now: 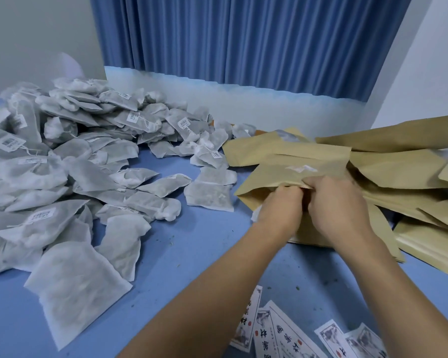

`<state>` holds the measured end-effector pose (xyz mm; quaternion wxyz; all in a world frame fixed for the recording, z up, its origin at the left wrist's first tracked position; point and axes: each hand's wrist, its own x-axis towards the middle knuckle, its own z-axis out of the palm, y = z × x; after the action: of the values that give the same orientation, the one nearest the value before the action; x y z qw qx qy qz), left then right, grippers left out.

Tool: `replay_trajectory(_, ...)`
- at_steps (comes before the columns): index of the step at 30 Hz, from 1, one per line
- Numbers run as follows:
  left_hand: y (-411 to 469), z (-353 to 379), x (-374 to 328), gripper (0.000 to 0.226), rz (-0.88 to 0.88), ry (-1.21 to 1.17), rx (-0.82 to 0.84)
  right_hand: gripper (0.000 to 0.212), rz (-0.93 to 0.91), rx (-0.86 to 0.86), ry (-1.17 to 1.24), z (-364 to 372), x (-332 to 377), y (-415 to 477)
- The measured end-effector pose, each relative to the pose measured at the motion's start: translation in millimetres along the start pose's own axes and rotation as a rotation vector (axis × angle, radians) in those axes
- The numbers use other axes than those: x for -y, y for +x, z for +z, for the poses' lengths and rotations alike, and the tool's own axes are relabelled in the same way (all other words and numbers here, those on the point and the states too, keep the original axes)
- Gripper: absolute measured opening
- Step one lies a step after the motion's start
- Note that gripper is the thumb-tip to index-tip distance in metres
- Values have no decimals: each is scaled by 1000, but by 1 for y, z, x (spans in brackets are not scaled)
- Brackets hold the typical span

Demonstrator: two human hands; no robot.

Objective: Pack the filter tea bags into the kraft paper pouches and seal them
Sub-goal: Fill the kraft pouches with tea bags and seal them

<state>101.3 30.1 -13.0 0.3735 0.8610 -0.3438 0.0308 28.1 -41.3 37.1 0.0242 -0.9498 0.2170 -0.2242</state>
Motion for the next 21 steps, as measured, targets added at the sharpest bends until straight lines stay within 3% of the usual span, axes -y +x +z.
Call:
replay_trajectory(2, 18, -5, 2, 9, 118, -44, 27, 43, 37, -9, 10, 2, -3, 2)
replay_trajectory(4, 29, -7, 9, 19, 239, 23, -1, 50, 79, -1, 15, 3, -8, 4)
replay_trajectory(6, 33, -4, 10, 35, 284, 104, 83, 50, 108, 3, 21, 3, -11, 6)
replay_trajectory(8, 28, -5, 8, 28, 354, 195, 71, 46, 137, -3, 43, 1, -13, 7)
replay_trajectory(12, -9, -18, 7, 33, 525, 108, -200, 46, 180, 12, 97, -7, -23, 9)
replay_trajectory(14, -39, -24, 16, 51, 469, 143, -243, 47, 192, 10, 114, -10, -26, 7)
replay_trajectory(17, -70, -28, 31, 77, 287, 161, 14, 40, 200, 16, 111, -12, -23, 5)
replay_trajectory(19, -72, -29, 35, 74, 276, 100, 44, 40, 195, 30, 83, -10, -19, 5)
replay_trajectory(21, -63, -37, 28, 54, 361, 96, -95, 44, 171, 37, 74, -10, -15, 4)
